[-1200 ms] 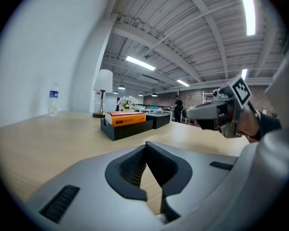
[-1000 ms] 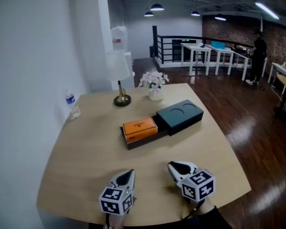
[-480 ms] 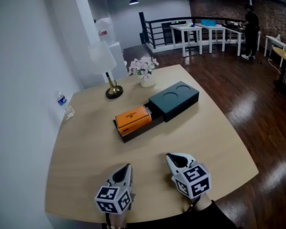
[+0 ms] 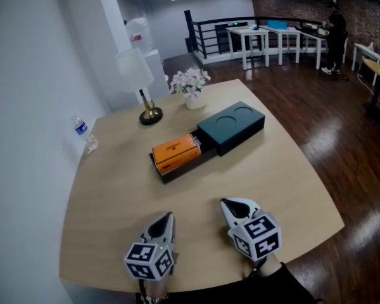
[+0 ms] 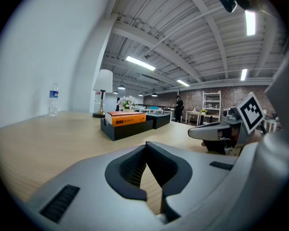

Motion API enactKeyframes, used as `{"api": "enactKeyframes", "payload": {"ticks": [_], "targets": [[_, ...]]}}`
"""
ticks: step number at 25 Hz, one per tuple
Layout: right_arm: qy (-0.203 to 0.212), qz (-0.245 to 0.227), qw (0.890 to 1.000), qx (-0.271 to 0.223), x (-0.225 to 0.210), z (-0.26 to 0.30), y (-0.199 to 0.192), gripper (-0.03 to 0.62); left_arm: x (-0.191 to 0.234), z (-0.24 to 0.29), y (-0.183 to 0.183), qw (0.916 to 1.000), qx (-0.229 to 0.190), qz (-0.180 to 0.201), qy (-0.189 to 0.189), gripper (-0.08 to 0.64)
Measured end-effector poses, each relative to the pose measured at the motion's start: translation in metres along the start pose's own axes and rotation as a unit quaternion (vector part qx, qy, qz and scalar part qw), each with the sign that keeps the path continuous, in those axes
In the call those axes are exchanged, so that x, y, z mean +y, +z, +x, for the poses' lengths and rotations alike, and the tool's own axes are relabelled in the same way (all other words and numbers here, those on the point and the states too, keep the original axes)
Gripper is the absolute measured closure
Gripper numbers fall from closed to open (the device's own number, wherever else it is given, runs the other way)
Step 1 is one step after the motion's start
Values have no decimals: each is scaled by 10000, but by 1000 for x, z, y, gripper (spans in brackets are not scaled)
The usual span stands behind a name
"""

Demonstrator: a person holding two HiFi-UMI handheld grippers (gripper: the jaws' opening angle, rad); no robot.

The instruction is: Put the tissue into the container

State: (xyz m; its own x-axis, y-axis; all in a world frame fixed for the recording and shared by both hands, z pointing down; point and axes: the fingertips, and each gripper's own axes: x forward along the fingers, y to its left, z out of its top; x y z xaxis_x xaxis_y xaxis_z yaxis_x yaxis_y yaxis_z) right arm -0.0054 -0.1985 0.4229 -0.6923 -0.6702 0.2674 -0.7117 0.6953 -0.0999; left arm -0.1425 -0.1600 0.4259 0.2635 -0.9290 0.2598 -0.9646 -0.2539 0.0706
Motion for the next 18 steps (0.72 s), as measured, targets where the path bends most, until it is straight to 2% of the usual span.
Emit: {"api": "enactKeyframes", "payload": {"ticks": [18], "targets": [[0, 5, 10000, -6, -1, 1, 0, 595, 1, 1, 0, 10000, -5, 1, -1, 565]]}}
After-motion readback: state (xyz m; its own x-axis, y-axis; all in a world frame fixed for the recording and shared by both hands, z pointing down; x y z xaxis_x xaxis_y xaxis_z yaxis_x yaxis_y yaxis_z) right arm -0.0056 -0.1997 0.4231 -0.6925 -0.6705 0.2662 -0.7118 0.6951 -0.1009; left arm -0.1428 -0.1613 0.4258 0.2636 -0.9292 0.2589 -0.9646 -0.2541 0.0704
